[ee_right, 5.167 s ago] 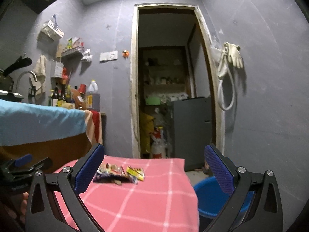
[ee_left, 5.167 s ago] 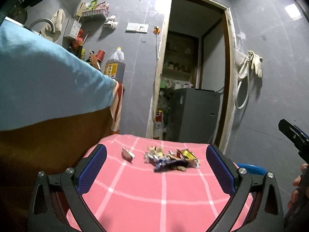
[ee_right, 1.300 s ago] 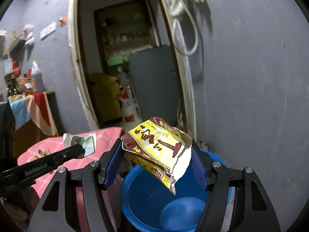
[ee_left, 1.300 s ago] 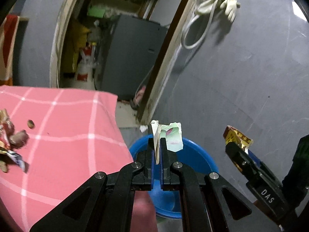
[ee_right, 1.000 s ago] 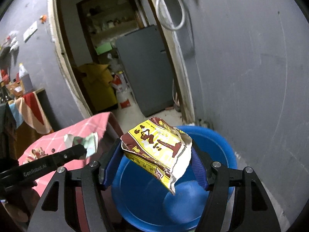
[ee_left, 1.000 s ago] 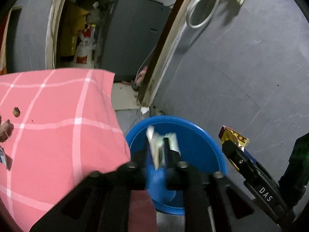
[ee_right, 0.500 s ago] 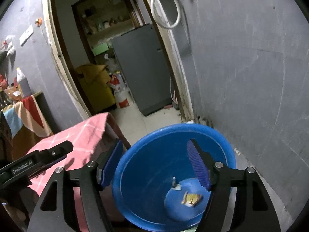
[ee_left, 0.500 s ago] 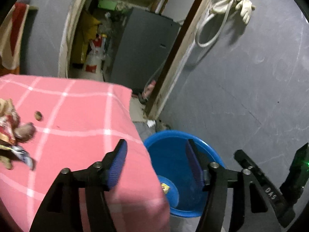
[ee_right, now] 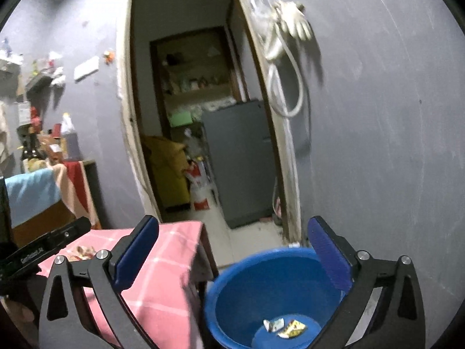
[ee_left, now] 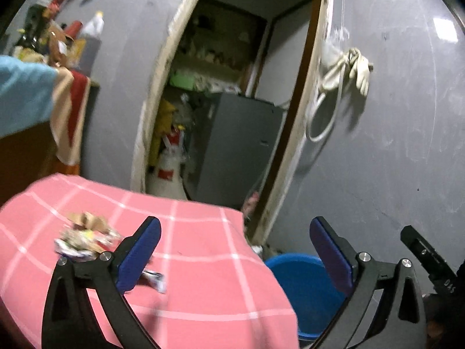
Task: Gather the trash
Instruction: 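Bring both tools back over the trash pile on the table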
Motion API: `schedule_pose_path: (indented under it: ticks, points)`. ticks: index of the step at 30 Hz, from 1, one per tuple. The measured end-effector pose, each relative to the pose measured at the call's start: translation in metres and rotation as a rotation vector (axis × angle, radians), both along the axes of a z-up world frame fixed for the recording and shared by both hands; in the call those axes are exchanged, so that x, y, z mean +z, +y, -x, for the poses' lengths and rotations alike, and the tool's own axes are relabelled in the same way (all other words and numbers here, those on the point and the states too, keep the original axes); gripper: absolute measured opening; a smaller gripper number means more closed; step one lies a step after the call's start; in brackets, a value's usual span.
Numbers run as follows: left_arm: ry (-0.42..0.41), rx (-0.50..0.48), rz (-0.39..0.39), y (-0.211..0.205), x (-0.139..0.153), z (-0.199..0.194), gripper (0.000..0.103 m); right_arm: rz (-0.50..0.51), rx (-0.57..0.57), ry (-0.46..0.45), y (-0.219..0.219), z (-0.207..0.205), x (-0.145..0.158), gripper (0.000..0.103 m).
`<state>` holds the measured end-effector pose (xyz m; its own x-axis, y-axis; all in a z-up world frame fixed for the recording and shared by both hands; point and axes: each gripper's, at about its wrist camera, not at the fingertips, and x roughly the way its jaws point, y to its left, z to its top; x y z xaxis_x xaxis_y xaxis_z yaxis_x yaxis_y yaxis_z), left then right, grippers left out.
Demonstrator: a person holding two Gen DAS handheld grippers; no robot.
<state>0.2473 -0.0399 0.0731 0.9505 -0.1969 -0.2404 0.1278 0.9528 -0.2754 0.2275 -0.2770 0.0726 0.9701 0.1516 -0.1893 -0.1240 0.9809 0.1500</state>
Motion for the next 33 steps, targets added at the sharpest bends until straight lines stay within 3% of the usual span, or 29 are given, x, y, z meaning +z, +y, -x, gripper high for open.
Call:
schedule_pose_path:
  ticks: [8, 17, 25, 33]
  points:
    - [-0.111, 0.093, -0.090, 0.034, 0.008, 0.045, 0.101, 0.025, 0.080, -0.109, 0.043, 0.022, 0.018, 0.103]
    - [-0.152, 0.206, -0.152, 0.089, -0.001, 0.085, 0.101, 0.053, 0.193, -0.169, 0.099, 0.034, 0.022, 0.103]
    - [-0.090, 0.257, -0.187, 0.134, -0.025, 0.098, 0.101, 0.084, 0.287, -0.133, 0.147, 0.029, 0.007, 0.103]
    - [0.036, 0.228, -0.195, 0.150, -0.049, 0.084, 0.101, 0.127, 0.348, -0.005, 0.176, 0.008, -0.020, 0.103]
